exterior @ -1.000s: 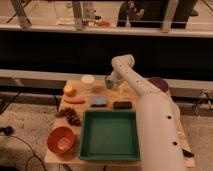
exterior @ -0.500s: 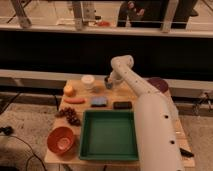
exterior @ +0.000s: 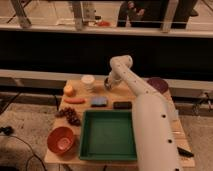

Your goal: Stack cups into tray

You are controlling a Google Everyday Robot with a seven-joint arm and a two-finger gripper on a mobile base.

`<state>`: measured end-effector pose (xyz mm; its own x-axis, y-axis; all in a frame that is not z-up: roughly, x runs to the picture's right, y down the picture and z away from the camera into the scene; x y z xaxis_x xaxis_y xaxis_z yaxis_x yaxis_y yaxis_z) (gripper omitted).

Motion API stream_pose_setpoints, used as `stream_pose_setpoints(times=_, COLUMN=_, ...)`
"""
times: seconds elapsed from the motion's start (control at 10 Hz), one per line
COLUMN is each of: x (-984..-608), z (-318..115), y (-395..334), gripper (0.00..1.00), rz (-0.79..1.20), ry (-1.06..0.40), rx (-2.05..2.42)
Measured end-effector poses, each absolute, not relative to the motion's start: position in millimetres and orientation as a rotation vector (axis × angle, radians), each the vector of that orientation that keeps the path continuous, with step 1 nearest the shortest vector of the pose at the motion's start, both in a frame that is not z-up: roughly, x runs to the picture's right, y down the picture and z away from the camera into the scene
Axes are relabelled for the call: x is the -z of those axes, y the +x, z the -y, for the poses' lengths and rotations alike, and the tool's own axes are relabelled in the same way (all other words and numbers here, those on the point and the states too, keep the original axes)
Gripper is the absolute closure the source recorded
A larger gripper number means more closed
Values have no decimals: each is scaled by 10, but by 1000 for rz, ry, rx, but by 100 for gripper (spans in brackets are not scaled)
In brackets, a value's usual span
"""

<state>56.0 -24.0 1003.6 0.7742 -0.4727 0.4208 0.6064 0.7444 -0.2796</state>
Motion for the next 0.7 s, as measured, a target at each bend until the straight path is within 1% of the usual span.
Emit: stream_pose_setpoints(times=0.7, x=-9677, z=416, y=686, gripper=100, rz=339, ry=-361, rx=585)
